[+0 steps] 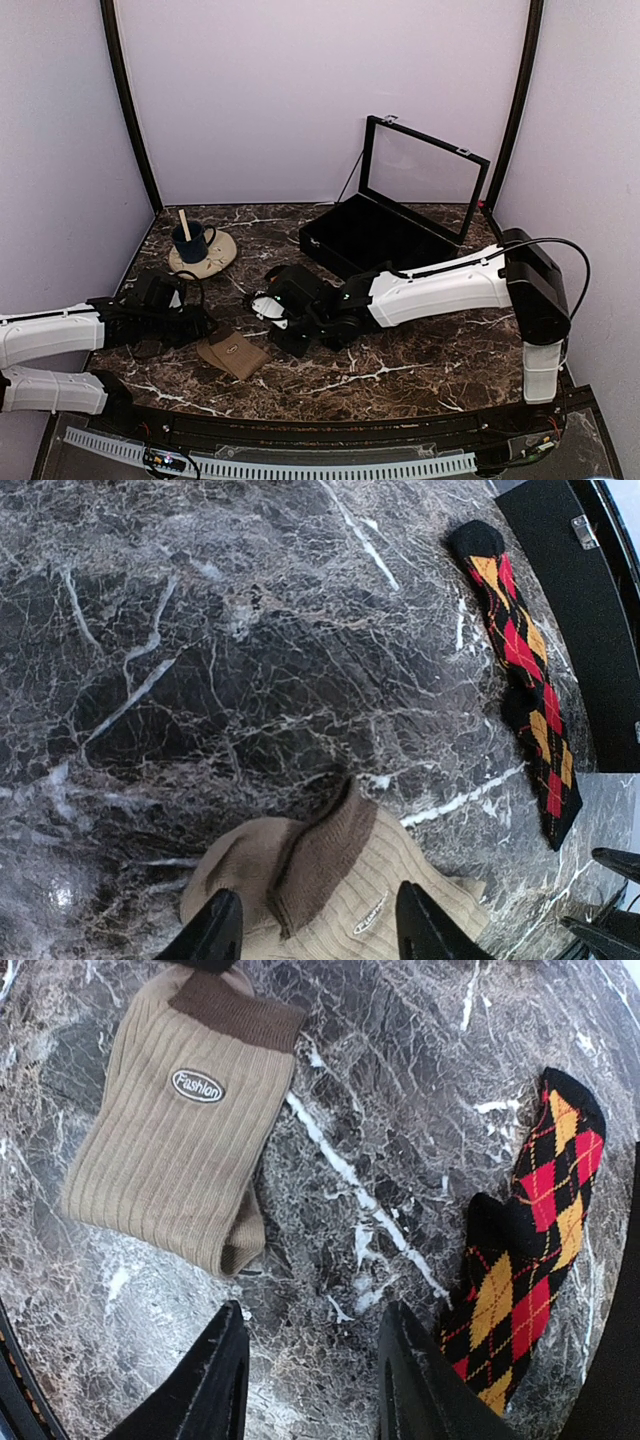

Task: Roll the socks
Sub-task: Fold the sock at the center of the board, then move the sock to the center of the board.

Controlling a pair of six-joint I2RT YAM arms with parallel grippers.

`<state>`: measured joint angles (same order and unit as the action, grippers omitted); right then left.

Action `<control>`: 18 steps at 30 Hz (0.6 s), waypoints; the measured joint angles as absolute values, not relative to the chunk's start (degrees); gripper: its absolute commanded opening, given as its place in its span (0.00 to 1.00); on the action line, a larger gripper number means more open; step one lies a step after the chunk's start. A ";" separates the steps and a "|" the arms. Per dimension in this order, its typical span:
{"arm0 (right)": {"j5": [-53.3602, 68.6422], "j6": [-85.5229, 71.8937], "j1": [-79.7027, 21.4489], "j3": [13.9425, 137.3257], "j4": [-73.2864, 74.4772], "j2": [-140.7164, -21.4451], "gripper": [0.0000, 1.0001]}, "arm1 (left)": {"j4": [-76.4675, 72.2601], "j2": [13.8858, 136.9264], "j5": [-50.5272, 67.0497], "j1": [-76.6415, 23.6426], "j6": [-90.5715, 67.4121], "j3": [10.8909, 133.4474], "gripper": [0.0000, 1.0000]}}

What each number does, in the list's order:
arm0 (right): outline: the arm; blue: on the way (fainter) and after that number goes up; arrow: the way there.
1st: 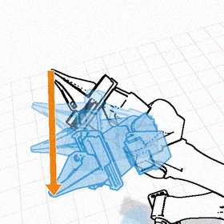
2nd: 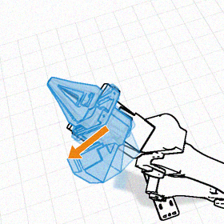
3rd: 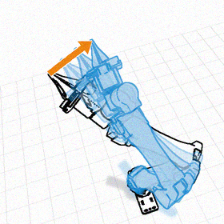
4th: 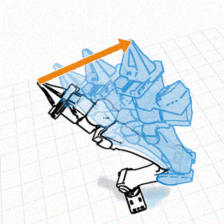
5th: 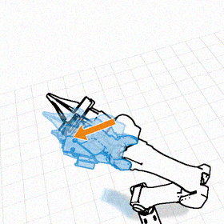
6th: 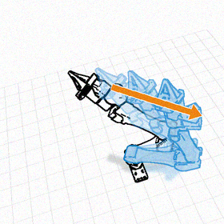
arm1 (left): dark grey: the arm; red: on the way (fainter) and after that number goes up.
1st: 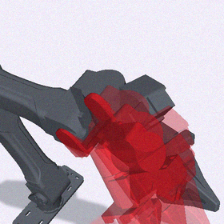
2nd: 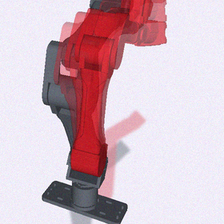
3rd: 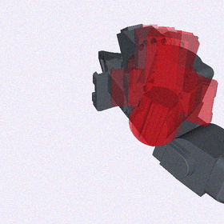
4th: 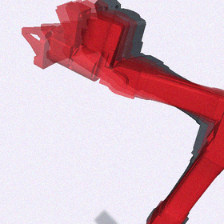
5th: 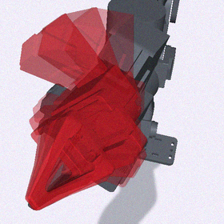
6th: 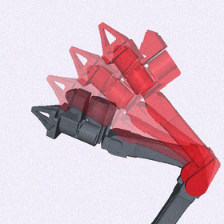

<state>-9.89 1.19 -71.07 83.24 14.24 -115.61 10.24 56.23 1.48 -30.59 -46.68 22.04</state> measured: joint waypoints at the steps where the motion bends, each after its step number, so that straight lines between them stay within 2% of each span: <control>1: -9.87 1.19 -71.07 83.18 14.02 -115.31 0.41 | 10.33 57.06 1.52 -30.59 -46.63 22.33 0.53; 18: -9.39 1.43 -70.85 82.02 12.34 -114.52 0.42 | 10.76 65.08 1.98 -31.03 -46.06 25.52 0.47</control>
